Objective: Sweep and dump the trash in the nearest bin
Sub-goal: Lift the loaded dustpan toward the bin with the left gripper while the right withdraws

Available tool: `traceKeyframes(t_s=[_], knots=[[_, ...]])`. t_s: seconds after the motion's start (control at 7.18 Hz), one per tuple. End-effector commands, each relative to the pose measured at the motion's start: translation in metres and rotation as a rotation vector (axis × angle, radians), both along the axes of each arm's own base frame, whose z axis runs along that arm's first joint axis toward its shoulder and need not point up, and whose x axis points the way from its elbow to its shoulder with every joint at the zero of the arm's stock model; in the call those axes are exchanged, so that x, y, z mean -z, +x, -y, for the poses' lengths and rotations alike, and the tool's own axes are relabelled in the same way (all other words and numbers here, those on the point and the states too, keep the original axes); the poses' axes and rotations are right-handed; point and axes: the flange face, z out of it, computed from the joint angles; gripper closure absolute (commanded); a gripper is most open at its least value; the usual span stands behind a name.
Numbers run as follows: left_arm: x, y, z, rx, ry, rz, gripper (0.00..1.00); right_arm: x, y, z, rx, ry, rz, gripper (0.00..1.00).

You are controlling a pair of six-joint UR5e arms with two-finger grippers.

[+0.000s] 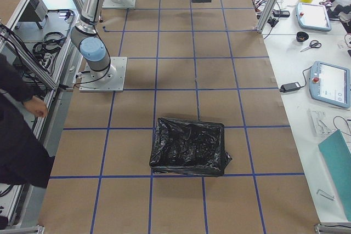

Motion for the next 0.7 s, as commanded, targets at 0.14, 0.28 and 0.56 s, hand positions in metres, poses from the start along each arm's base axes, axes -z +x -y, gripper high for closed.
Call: traceKeyframes(t_s=[0.14,0.28,0.56], knots=[[-0.025,0.027,-0.018,-0.052,-0.039,-0.053,1.0,0.014,-0.106,-0.093,-0.069,0.005,-0.098,1.0],[-0.049,0.039,-0.024,-0.071,-0.039,-0.05,1.0,0.026,-0.129,-0.118,-0.065,0.001,-0.113,1.0],[-0.118,0.096,-0.046,-0.097,-0.002,-0.062,1.0,0.045,-0.158,-0.155,-0.085,-0.016,-0.142,1.0]])
